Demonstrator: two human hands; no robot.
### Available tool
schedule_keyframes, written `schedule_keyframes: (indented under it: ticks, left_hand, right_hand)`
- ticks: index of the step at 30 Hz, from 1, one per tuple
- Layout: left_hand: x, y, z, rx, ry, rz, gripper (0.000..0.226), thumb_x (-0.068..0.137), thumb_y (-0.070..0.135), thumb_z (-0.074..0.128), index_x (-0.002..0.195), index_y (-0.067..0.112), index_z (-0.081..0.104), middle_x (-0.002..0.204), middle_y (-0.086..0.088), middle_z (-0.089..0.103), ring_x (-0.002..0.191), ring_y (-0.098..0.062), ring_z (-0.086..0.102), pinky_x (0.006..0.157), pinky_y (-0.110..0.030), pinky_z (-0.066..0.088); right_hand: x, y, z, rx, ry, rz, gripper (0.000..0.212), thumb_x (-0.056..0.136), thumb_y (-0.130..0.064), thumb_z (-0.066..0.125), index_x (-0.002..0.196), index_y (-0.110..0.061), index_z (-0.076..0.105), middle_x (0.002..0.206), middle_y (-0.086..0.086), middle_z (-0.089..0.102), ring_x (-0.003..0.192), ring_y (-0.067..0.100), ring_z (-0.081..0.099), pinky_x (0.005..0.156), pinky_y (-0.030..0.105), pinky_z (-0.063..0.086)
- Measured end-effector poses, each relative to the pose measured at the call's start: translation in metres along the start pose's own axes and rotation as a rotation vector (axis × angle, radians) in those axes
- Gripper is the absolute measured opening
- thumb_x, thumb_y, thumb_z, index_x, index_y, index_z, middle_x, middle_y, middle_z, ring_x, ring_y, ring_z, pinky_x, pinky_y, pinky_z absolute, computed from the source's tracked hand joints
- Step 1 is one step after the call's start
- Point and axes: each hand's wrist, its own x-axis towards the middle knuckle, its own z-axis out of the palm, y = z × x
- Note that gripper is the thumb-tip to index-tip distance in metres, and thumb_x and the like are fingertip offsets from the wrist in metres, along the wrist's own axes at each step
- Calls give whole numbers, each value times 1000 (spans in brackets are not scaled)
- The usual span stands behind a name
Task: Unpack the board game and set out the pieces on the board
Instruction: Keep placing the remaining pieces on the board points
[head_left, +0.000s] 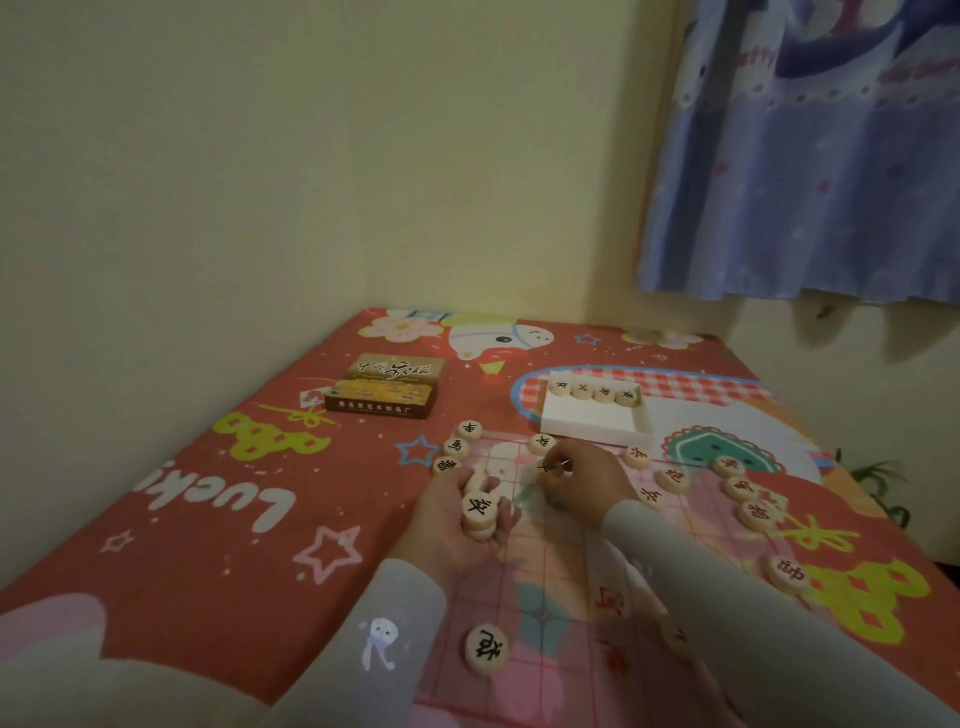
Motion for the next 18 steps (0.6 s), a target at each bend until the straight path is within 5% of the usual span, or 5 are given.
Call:
schedule_keyframes:
  ticks: [9, 15, 17, 18]
  left_hand:
    - [7, -2, -1, -5, 10, -3, 31, 95, 27, 45, 79, 3, 58, 81, -17, 54, 72, -26, 53, 37, -20, 49]
    - [2, -12, 6, 34, 40, -6, 19, 85, 18, 49, 82, 5, 62, 75, -11, 61, 56, -26, 62, 43, -24, 52]
    - [121, -11, -32, -66, 75, 113, 32, 69, 17, 51, 94, 11, 71, 83, 4, 65, 71, -12, 60, 57, -19, 50]
    - [205, -17, -67, -135, -84, 171, 68, 52, 19, 44, 115, 26, 69, 91, 16, 60, 83, 0, 48, 65, -8, 37]
  right_hand:
    - [-3, 4, 6, -50, -25, -49, 23, 89, -34, 61, 106, -21, 67, 115, -2, 61, 106, 17, 57, 84, 25, 41]
    - [-50, -27, -18, 191, 63, -247, 6, 83, -30, 69, 84, -24, 67, 89, -11, 65, 89, 6, 60, 83, 38, 52]
    - [-71, -57, -32, 122, -12, -365, 17, 89, -28, 64, 97, -13, 68, 102, -7, 65, 100, 16, 59, 87, 43, 49]
    - [-79, -75, -38, -25, -21, -481, 35, 97, -25, 52, 117, 3, 61, 125, 8, 58, 115, 31, 52, 93, 45, 45]
